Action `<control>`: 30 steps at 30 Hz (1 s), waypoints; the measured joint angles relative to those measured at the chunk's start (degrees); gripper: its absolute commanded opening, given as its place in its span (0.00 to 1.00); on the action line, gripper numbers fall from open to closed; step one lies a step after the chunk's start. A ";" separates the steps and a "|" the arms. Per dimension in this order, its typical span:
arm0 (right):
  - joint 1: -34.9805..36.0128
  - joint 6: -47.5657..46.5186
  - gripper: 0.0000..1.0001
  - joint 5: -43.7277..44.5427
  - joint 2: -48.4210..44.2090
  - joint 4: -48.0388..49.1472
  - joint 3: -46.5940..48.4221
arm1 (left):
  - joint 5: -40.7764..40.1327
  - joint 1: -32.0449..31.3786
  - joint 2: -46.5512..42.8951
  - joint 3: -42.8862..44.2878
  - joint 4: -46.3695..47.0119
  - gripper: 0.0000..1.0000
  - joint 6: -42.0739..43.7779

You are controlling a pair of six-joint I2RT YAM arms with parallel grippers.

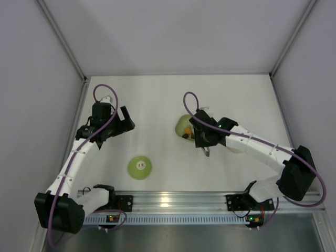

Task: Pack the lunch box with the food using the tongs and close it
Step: Pick up the fake food from the plate.

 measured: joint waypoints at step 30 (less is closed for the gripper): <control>-1.77 -2.14 0.22 -2.51 1.84 -0.76 2.73 | 0.02 -0.04 0.00 0.00 0.00 0.99 0.00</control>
